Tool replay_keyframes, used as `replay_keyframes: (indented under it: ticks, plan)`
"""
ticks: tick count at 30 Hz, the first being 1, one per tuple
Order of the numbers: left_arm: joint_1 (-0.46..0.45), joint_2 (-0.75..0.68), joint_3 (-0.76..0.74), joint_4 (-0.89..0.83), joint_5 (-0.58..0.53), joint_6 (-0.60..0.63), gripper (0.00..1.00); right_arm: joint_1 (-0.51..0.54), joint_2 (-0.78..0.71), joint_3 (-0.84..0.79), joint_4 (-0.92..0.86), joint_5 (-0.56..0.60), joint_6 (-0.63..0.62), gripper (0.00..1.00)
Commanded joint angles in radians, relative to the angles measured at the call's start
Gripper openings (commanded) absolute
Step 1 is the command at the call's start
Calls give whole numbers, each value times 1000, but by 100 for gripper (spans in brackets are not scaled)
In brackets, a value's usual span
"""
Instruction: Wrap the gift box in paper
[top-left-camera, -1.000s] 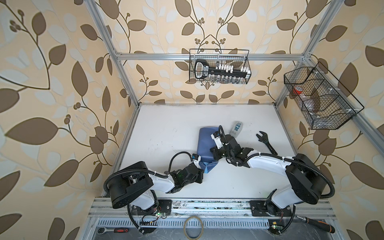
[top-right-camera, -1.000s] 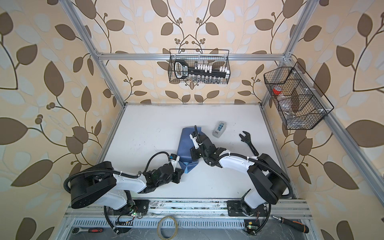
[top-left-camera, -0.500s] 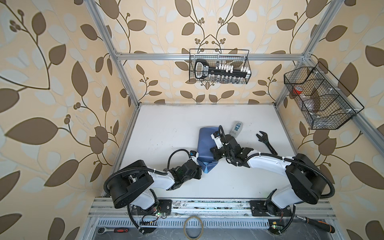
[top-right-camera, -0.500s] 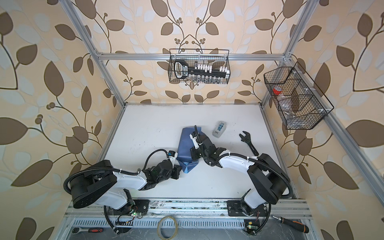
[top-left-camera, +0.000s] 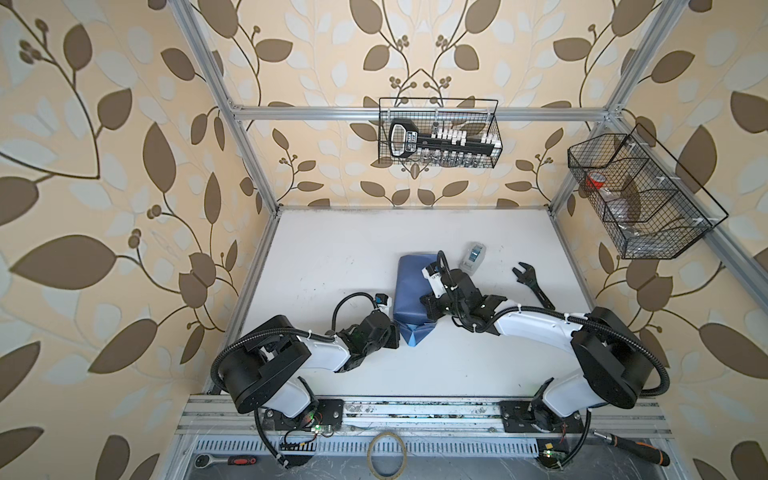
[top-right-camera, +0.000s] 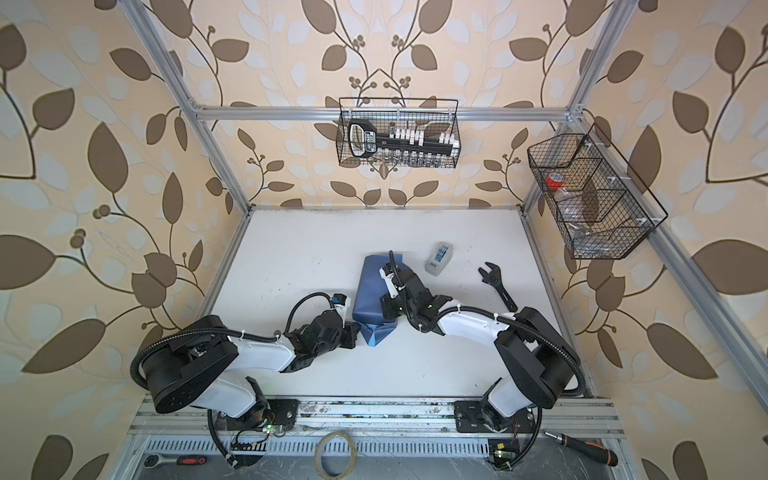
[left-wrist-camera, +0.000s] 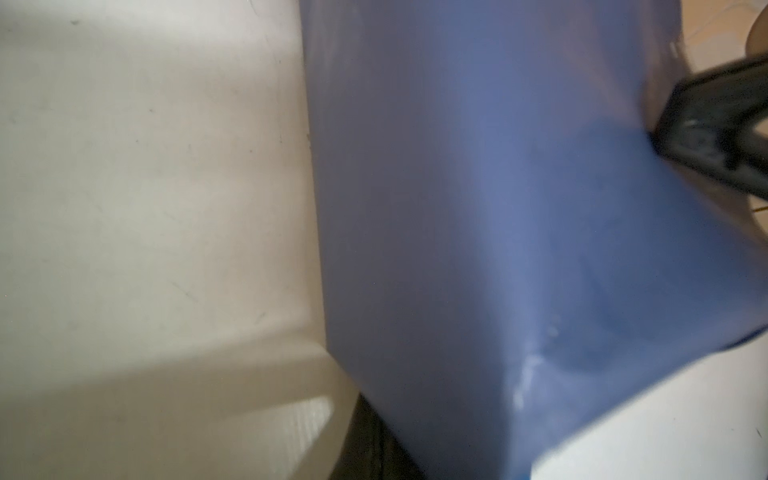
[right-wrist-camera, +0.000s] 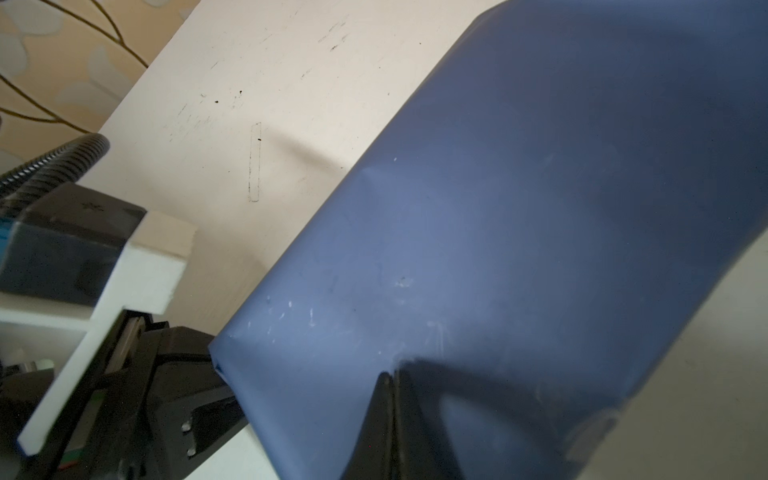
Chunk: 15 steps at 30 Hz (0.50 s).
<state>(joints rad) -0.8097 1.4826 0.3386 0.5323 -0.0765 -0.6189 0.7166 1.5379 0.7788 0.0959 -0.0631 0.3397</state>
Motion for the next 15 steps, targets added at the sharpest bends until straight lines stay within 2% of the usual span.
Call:
replay_keyframes:
  ticks: [1, 9, 15]
  plan:
    - [9, 40, 14, -102, 25, 35, 0, 8, 18, -46, -157, -40, -5, 6]
    - [-65, 22, -9, -113, 24, 33, 0, 1, 14, -46, -162, -41, -10, 5]
    - [-145, -69, -41, -131, 13, 10, 0, -2, 22, -39, -158, -43, -10, 5]
